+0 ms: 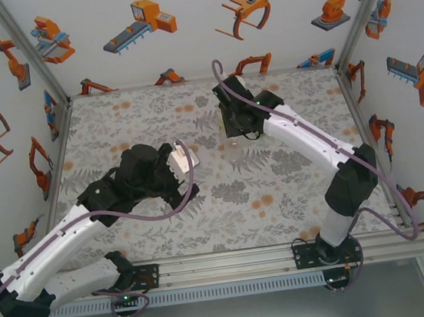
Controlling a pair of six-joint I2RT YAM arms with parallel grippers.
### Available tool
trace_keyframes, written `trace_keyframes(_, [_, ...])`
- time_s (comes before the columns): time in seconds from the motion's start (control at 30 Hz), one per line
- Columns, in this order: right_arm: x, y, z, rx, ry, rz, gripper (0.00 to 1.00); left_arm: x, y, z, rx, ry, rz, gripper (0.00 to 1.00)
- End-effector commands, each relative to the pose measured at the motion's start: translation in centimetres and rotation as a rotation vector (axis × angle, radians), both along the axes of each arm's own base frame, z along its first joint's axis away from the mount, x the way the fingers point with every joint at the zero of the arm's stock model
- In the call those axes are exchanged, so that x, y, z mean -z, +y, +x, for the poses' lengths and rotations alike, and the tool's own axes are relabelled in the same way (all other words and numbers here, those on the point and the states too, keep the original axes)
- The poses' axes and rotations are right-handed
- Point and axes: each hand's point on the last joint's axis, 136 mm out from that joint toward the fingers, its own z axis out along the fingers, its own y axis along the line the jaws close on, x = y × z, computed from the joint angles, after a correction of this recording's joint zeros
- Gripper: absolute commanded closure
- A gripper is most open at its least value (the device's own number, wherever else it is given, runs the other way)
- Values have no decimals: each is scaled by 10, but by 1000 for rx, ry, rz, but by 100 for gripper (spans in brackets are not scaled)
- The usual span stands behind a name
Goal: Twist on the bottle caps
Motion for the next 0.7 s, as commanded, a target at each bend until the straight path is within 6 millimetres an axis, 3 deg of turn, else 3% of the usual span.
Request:
trace_keyframes(0.0, [3,2,19,-14,-40,8,100,-4,7,1,-40,11,-32,3])
trace_keyframes(0.3, [44,2,15,-18,75,-7,99,-1,11,0,-49,24,-38,3])
trace_keyframes(0.37, [46,2,15,-16,82,-8,93,-1,12,0,-51,24,-41,3])
trace_keyframes(0.47, [44,1,15,-14,79,-8,74,-1,12,1,-54,27,-43,3])
trace_keyframes(0.67, [12,-4,19,-5,29,1,42,2,14,6,-77,29,-48,3])
